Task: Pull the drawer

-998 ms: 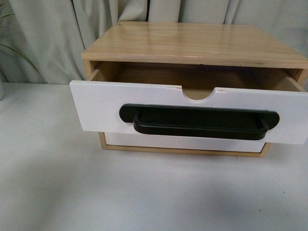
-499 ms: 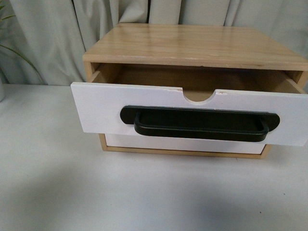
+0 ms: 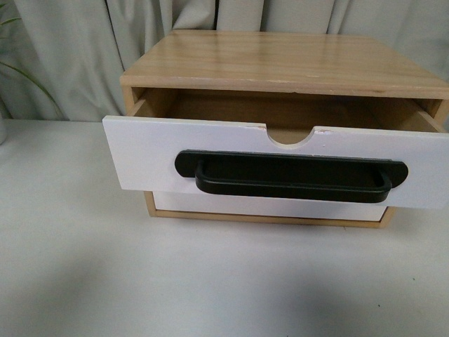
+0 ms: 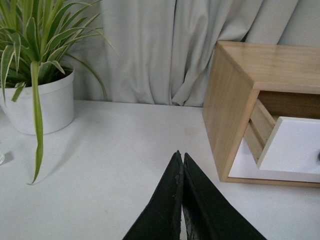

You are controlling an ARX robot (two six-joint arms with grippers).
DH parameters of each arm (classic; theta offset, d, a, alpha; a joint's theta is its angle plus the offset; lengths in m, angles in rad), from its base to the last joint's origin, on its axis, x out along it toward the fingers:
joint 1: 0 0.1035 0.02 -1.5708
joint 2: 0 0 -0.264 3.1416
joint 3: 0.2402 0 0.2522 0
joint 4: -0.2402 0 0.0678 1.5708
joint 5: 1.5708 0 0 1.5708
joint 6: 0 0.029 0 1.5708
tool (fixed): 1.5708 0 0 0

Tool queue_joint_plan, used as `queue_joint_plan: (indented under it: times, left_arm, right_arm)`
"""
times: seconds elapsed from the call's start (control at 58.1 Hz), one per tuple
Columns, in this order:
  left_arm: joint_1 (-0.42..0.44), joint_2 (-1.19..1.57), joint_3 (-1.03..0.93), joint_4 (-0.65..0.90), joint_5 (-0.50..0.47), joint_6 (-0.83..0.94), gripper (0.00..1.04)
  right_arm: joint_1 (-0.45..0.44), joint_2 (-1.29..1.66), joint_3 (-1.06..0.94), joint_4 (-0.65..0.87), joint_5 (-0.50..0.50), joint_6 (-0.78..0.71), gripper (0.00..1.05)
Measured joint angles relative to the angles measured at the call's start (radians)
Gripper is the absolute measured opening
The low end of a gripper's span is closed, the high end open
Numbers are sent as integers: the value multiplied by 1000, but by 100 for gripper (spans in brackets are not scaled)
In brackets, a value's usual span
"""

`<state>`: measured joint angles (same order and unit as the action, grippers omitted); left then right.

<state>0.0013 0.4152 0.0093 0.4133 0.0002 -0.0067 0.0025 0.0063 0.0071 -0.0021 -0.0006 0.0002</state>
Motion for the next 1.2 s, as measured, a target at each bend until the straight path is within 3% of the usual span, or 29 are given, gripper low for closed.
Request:
queue_joint_plan:
  times: [0.637,0.757,1.033,1.067,1.205]
  left_arm:
    - [0,-239,0,-233,0,0,4]
    - [0,-379,0,-400,0,2,4]
    - [-1,-411,0,-411,0,2,4]
    - [-1,-411,0,-411,0,1,5]
    - [-1,-411,0,-411,0,2,28]
  right_arm:
    - [0,-2,0,0,0,0,1]
    - [0,-2,0,0,0,0,1]
    - [0,-2,0,0,0,0,1]
    - [0,-2,0,0,0,-1,4]
    - [0,-2,0,0,0,-1,29]
